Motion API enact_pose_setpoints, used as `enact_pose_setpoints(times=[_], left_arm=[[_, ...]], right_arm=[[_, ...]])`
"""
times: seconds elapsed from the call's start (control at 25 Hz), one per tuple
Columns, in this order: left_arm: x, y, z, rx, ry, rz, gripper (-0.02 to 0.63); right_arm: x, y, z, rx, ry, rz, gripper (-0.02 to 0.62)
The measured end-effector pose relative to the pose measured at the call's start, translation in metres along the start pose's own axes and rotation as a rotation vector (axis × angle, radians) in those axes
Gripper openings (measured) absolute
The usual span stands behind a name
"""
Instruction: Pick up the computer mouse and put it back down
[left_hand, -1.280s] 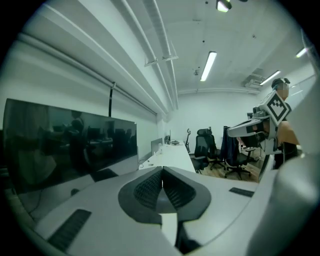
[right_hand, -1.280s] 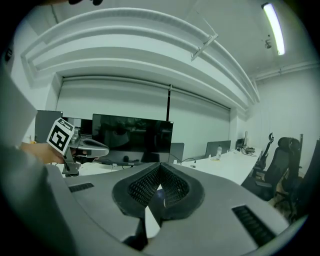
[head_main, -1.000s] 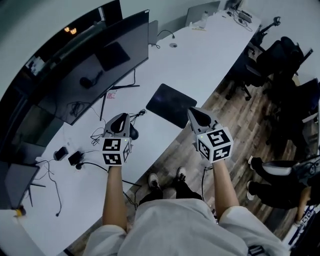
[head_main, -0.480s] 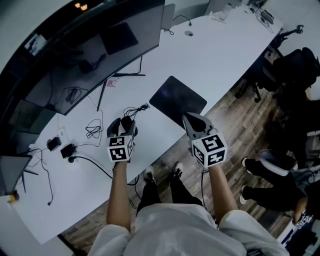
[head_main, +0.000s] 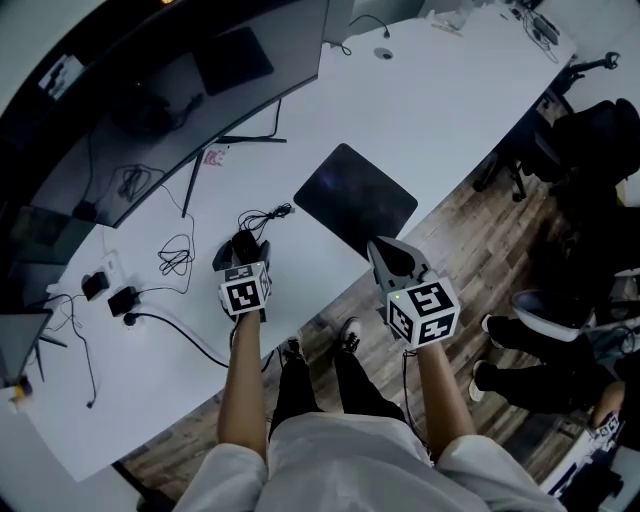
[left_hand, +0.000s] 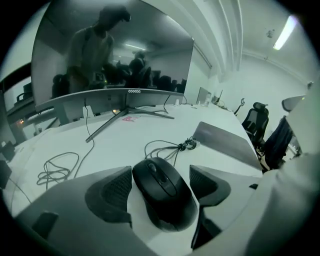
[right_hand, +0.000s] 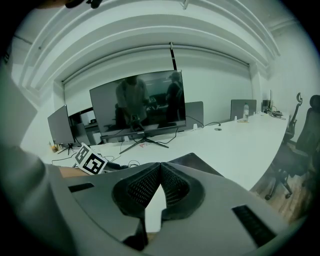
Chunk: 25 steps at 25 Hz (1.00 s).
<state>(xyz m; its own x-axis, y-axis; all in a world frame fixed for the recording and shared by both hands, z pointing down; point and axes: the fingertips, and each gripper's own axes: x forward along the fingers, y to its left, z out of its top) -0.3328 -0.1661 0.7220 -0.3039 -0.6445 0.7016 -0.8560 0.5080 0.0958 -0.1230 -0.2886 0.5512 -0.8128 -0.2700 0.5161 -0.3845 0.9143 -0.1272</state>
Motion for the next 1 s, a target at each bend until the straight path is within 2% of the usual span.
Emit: enact_pose_setpoints(times=[0.28, 0.6, 0.84, 1.0], left_arm=[[0.007, 0.008, -0.002, -0.056, -0.002, 0.012, 0.354], [-0.011, 0.012, -0.006, -0.039, 0.029, -0.057, 0.327], [-0.029, 0.024, 0.018, -0.058, -0.072, -0.048, 0.316], [-0.052, 0.026, 0.060, -0.010, -0.163, -0.062, 0.313]], right_arm=[[0.001, 0.004, -0.014, 0.035, 0.027, 0.019, 0.014], [-0.023, -0.006, 0.001, 0.060, -0.008, -0.037, 0.014], [-0.032, -0.006, 0.017, 0.079, -0.047, -0.080, 0.014], [-0.043, -0.005, 0.041, 0.070, -0.089, -0.115, 0.014]])
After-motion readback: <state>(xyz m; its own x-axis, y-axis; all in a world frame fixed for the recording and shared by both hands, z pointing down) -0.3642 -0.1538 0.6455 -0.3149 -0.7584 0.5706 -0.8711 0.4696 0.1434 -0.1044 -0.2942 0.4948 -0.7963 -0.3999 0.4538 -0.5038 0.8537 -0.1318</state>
